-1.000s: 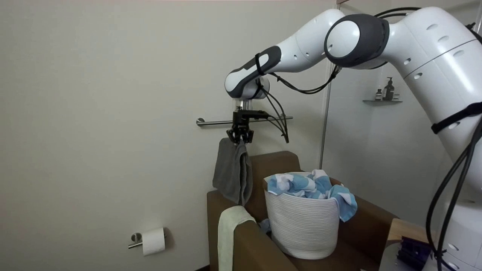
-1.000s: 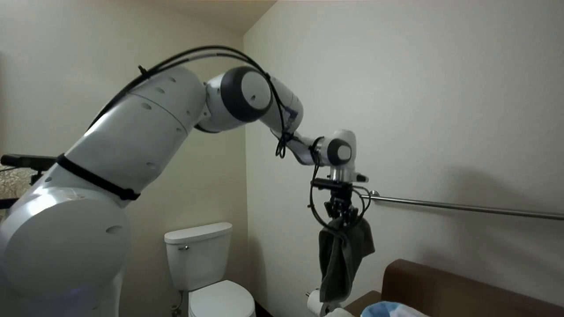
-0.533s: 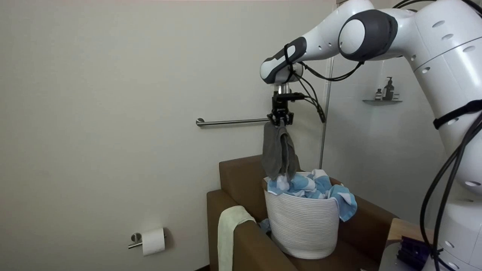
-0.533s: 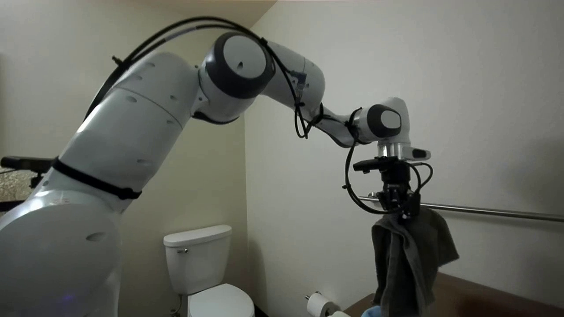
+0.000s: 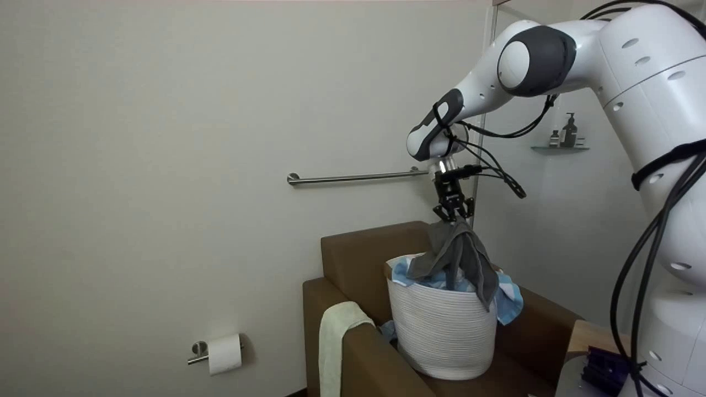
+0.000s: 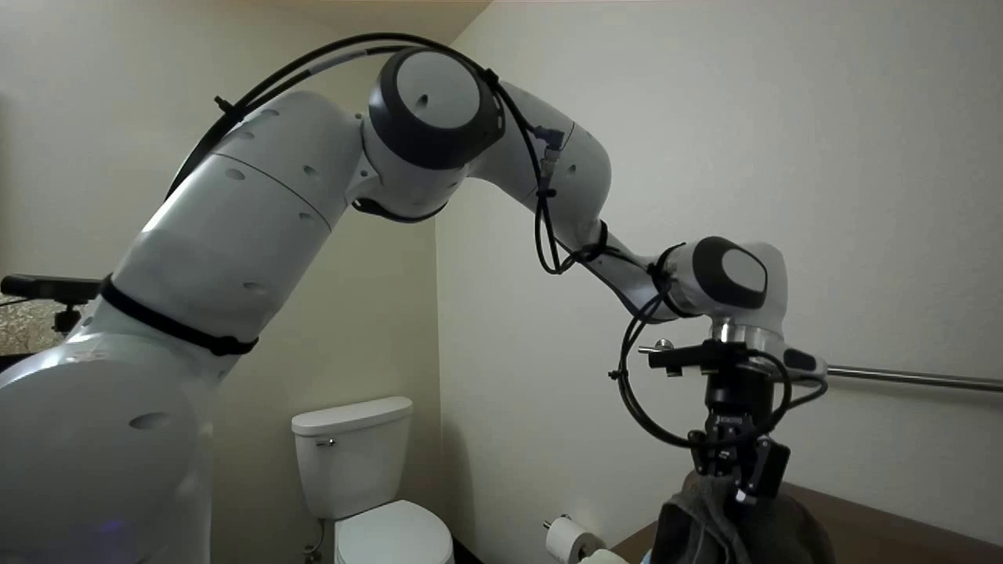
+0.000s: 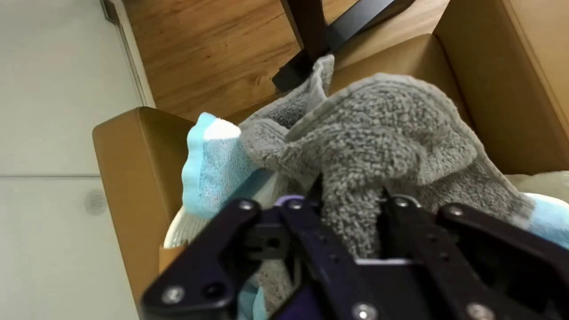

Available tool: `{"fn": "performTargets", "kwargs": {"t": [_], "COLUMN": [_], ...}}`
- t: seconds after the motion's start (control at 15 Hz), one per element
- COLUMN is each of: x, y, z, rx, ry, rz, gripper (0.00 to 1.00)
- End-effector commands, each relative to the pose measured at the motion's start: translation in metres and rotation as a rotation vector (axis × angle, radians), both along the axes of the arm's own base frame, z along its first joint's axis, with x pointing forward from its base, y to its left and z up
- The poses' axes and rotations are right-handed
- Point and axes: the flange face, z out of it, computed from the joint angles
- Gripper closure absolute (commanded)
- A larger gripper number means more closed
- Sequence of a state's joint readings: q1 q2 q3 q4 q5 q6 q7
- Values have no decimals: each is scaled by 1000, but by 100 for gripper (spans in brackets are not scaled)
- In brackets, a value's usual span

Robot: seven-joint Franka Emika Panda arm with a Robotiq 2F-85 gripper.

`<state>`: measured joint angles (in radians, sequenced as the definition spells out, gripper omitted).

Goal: Pick up the cloths and put them in the bag

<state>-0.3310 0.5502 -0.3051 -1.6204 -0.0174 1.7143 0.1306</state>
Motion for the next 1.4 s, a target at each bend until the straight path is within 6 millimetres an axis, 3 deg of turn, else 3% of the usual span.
{"fn": "performTargets", "kwargs": {"t": [0.0, 0.4, 0.53, 0.67, 0.8, 1.0, 1.13, 1.27, 1.33], "x": [-9, 11, 14, 35, 74, 131, 162, 177, 176], "y": [-7, -29, -37, -28, -1, 65, 124, 193, 229], "z": [-40, -98, -104, -98, -78, -50, -41, -51, -66], "rx": [-88, -287, -236, -153, -241, -284, -304, -221, -148], "ry": [-35, -137, -158, -232, -323, -445, -496, -469, -449], "rz": [13, -35, -62, -77, -92, -19, 52, 170, 223], "gripper": [49, 9, 0, 0, 0, 0, 0, 0, 0]}}
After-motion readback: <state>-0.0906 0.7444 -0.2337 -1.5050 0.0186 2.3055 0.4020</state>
